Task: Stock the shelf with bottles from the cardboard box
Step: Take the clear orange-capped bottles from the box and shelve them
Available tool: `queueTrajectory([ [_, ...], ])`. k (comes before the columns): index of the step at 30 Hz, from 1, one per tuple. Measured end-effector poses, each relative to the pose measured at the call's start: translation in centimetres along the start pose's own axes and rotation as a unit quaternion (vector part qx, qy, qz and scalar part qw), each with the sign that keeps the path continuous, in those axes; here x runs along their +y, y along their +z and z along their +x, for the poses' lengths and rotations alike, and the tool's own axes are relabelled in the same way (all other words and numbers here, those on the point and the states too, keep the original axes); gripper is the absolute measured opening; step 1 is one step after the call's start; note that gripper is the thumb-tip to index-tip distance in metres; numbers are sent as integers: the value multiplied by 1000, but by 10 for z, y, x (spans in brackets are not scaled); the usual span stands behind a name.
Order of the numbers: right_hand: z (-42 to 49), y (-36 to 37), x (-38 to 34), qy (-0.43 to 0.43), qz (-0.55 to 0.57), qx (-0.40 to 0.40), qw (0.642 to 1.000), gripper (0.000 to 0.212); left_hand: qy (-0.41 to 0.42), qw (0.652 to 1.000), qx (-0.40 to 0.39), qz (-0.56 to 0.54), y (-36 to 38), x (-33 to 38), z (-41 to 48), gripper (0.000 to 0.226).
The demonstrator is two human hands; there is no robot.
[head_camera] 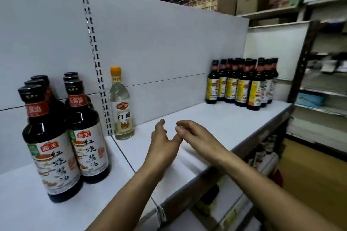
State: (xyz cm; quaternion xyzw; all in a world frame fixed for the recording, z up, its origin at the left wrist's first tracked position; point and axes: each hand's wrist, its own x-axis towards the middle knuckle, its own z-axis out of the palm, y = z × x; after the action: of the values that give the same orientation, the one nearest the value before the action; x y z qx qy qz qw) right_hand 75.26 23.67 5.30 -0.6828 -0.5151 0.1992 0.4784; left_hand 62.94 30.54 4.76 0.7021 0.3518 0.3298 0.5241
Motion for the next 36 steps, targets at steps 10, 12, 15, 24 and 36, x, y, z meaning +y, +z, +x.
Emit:
queueTrajectory([
  [10,-97,-96,55,44,-30,184,981,29,73,985,-158,24,109,13,-27,72],
  [12,-123,-112,71,66,-43,200,977,31,82,976,-198,30,134,8,-31,70],
  [15,-161,-133,98,107,-49,218,969,36,91,963,-248,46,175,1,-40,70],
  [24,-245,-190,186,225,-27,220,949,38,20,933,-346,96,295,-41,-84,70],
  [36,-329,-189,333,353,55,137,924,29,-82,891,-405,189,385,-145,-150,55],
])
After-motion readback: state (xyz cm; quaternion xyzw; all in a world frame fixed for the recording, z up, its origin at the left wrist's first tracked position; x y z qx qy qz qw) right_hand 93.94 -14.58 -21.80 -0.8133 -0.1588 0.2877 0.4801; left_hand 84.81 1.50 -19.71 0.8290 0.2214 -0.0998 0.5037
